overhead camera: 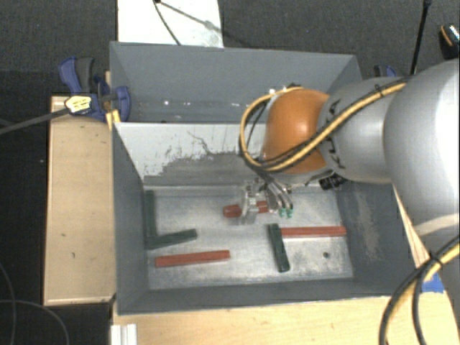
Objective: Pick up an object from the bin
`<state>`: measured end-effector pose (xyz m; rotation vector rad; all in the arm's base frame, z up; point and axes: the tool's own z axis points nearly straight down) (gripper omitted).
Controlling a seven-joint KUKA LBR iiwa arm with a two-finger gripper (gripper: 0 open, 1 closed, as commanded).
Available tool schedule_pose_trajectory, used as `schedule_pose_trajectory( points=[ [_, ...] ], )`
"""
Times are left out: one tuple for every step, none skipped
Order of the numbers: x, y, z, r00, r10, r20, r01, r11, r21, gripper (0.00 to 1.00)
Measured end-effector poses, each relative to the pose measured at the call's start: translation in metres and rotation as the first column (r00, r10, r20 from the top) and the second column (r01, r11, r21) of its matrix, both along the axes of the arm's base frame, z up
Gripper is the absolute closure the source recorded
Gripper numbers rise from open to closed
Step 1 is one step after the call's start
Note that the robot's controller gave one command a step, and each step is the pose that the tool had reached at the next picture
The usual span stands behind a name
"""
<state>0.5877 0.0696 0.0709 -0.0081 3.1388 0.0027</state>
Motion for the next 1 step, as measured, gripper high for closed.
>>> schedule_pose_trajectory(
  points=[
    [-0.0282, -0.0117, 0.139, 1.0, 0.008, 0.007, -0.008, 1.0, -0.001, 1.0]
  ],
)
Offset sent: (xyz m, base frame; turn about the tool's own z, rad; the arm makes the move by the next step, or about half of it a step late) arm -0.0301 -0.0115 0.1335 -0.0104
